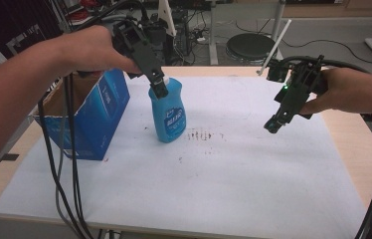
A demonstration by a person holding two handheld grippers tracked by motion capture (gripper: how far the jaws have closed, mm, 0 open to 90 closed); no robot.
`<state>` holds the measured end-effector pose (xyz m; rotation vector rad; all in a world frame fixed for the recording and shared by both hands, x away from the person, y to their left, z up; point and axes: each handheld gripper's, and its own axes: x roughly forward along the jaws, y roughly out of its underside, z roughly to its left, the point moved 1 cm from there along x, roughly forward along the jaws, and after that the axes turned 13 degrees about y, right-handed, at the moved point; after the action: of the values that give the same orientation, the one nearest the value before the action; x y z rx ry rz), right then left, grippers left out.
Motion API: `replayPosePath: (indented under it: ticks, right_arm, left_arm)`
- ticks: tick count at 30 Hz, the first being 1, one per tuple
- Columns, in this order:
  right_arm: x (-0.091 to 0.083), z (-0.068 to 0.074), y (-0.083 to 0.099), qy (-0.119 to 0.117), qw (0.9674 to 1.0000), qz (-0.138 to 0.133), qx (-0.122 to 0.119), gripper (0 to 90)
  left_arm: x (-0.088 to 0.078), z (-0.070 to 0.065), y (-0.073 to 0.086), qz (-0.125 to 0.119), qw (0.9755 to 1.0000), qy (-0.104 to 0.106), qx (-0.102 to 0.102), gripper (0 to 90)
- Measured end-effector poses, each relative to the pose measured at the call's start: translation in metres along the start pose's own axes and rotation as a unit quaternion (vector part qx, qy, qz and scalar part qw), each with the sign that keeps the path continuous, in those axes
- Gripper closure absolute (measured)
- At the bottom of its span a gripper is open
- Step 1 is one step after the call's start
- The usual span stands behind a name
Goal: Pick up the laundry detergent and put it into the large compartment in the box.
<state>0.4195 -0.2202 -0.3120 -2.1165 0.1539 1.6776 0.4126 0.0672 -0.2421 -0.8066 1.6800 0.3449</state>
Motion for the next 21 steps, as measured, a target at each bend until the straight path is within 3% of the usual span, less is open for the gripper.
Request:
replayPosePath:
  ticks: [4, 5, 7, 8, 14, 21]
  right_arm:
    - [0.0, -0.001, 0.001, 0.0, 1.0, 0.0, 0.001, 2.9]
    - [-0.001, -0.001, 0.002, 0.0, 1.0, -0.002, 0.002, 2.9]
    - [-0.001, -0.001, 0.002, 0.0, 1.0, -0.002, 0.002, 2.9]
    - [-0.001, -0.001, 0.002, 0.0, 1.0, -0.002, 0.002, 2.9]
    - [0.002, -0.003, 0.001, -0.003, 1.0, 0.002, 0.003, 2.9]
    - [0.004, -0.005, 0.001, -0.005, 1.0, 0.003, 0.004, 2.9]
  left_arm:
    - [0.004, 0.005, -0.006, -0.008, 0.9998, 0.003, -0.02, 2.1]
    - [0.007, 0.009, -0.01, -0.01, 0.9993, -0.001, -0.035, 2.1]
    - [0.007, 0.009, -0.01, -0.01, 0.9993, -0.001, -0.035, 2.1]
    - [0.01, 0.013, -0.014, -0.014, 0.9988, -0.004, -0.047, 2.1]
    - [0.018, 0.023, -0.021, -0.023, 0.997, -0.007, -0.074, 2.1]
    - [0.032, 0.032, -0.026, -0.023, 0.9963, -0.004, -0.083, 2.2]
